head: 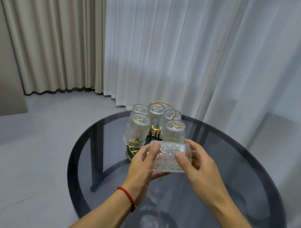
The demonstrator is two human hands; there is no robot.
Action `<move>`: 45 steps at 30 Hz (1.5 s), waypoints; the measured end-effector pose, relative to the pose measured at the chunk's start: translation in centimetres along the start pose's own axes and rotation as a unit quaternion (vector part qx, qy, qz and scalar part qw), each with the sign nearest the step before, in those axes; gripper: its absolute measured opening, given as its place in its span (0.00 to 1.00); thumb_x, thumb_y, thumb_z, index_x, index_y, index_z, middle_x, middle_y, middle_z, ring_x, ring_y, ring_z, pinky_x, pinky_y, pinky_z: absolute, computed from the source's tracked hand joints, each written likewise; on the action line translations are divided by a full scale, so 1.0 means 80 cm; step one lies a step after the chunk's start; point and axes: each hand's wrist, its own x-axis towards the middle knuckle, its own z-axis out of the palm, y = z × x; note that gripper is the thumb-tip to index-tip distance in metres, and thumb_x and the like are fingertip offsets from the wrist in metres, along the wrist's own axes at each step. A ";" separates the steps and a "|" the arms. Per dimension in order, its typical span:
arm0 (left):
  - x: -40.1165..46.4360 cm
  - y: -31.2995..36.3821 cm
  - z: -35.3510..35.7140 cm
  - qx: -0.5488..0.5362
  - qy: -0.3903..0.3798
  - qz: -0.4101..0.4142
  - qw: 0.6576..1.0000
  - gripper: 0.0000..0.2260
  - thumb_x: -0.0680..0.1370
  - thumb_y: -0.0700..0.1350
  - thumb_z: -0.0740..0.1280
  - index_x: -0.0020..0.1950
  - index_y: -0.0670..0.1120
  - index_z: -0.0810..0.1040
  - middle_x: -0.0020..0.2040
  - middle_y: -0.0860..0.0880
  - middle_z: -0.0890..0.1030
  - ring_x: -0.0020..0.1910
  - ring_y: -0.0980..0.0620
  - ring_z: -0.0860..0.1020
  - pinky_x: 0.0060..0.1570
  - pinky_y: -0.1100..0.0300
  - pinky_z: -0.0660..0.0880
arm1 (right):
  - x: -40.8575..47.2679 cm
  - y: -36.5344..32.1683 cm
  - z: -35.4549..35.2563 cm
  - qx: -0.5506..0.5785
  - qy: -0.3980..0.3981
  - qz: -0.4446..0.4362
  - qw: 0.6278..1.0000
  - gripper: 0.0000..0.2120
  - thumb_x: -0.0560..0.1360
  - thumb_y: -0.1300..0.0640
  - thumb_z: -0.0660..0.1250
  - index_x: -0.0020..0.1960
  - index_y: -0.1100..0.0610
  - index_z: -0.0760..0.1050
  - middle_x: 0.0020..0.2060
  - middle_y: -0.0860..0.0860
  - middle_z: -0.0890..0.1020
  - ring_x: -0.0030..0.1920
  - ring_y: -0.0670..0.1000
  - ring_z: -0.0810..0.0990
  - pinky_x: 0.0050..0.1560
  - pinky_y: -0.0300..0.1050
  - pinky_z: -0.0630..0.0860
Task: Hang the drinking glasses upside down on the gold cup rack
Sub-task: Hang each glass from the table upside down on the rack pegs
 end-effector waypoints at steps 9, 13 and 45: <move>0.015 -0.042 -0.043 0.655 -0.003 0.055 0.754 0.32 0.74 0.45 0.65 0.78 0.46 0.61 0.79 0.46 0.58 0.78 0.48 0.54 0.75 0.51 0.58 | 0.076 -0.089 0.016 -0.176 0.092 -0.085 0.976 0.34 0.69 0.40 0.77 0.72 0.48 0.74 0.65 0.45 0.81 0.58 0.40 0.77 0.57 0.35 0.70; 0.021 -0.053 -0.044 0.701 -0.053 0.028 0.711 0.35 0.75 0.46 0.65 0.80 0.49 0.55 0.82 0.48 0.51 0.80 0.48 0.45 0.77 0.44 0.50 | 0.103 -0.100 0.025 -0.225 0.080 -0.089 0.967 0.37 0.68 0.40 0.77 0.73 0.52 0.74 0.67 0.49 0.81 0.65 0.49 0.79 0.62 0.42 0.71; 0.023 -0.075 -0.047 0.750 -0.085 0.046 0.654 0.30 0.80 0.54 0.57 0.80 0.58 0.47 0.82 0.48 0.44 0.79 0.43 0.39 0.74 0.34 0.48 | 0.128 -0.007 0.052 -0.199 0.130 -0.120 0.964 0.19 0.78 0.48 0.62 0.66 0.52 0.78 0.63 0.49 0.80 0.66 0.52 0.72 0.69 0.51 0.68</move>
